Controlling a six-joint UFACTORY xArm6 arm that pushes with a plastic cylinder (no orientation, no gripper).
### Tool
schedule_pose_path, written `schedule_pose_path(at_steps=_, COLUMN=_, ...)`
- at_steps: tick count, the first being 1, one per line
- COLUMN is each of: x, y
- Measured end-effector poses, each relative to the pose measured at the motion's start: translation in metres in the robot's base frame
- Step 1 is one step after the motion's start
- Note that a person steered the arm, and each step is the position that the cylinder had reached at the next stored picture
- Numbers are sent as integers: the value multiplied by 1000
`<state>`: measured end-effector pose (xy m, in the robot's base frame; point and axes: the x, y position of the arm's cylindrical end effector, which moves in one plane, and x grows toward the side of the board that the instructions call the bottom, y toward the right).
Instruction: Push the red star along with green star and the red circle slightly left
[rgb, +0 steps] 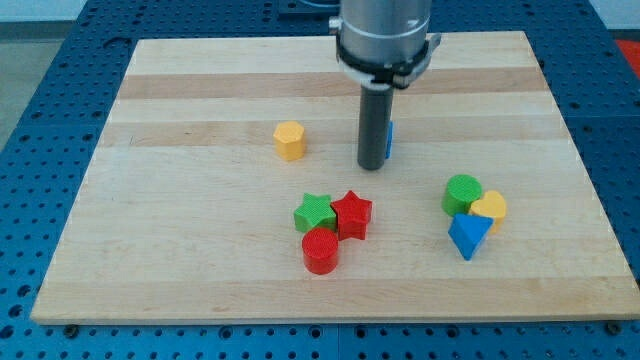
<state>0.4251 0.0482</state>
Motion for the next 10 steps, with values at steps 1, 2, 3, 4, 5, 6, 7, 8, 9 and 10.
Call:
schedule_pose_path(at_steps=1, x=-14, y=0)
schedule_pose_path(at_steps=2, x=3, y=0)
schedule_pose_path(at_steps=3, x=29, y=0)
schedule_pose_path(at_steps=4, x=49, y=0)
schedule_pose_path(at_steps=5, x=69, y=0)
schedule_pose_path(at_steps=6, x=85, y=0)
schedule_pose_path(at_steps=7, x=100, y=0)
schedule_pose_path(at_steps=8, x=116, y=0)
schedule_pose_path(at_steps=9, x=117, y=-9)
schedule_pose_path(at_steps=10, x=118, y=-18)
